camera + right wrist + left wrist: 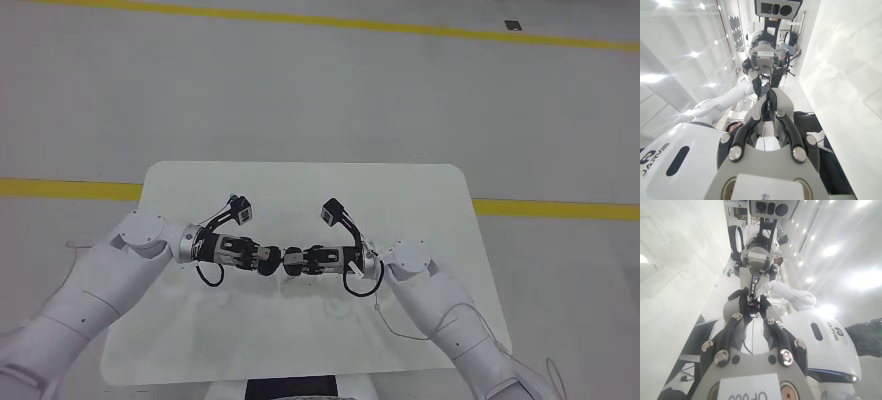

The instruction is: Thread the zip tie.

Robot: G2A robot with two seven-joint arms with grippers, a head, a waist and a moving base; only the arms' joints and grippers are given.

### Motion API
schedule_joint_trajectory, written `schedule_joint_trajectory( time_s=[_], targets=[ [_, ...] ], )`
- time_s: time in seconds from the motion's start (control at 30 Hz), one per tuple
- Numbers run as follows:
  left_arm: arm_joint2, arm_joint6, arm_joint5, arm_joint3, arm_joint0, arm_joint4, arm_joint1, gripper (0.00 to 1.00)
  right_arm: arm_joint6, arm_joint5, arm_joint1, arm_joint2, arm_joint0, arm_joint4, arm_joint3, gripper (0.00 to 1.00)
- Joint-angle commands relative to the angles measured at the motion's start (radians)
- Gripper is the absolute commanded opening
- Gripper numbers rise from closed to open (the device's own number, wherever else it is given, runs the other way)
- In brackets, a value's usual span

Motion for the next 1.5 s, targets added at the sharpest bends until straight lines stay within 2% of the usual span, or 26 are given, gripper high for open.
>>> schedule_joint_trajectory(
  time_s=[0.0, 0.63, 0.97, 1.07, 1.13, 1.43, 1.47],
  targets=[
    [0.003, 0.000, 0.000, 0.002, -0.002, -0.001, 0.000, 0.14, 0.001, 0.000, -0.001, -0.004, 0.003, 0.001, 0.003, 0.00],
    [0.014, 0.004, -0.009, 0.020, -0.009, -0.010, -0.001, 0.07, 0.000, -0.003, -0.004, -0.014, 0.014, 0.007, 0.020, 0.00],
    [0.017, 0.006, -0.010, 0.019, -0.010, -0.011, 0.000, 0.07, 0.003, -0.003, -0.005, -0.017, 0.017, 0.008, 0.022, 0.00],
    [0.018, 0.007, -0.011, 0.018, -0.010, -0.012, 0.001, 0.05, 0.004, -0.003, -0.005, -0.018, 0.016, 0.007, 0.022, 0.00],
    [0.019, 0.008, -0.011, 0.017, -0.009, -0.013, 0.001, 0.00, 0.004, -0.004, -0.005, -0.018, 0.015, 0.007, 0.021, 0.00],
    [0.017, 0.011, -0.018, 0.012, -0.005, -0.015, 0.003, 0.00, 0.001, -0.005, -0.003, -0.013, 0.010, 0.010, 0.020, 0.00],
    [0.017, 0.011, -0.019, 0.011, -0.005, -0.016, 0.003, 0.00, 0.001, -0.005, -0.003, -0.012, 0.009, 0.012, 0.021, 0.21]
  ],
)
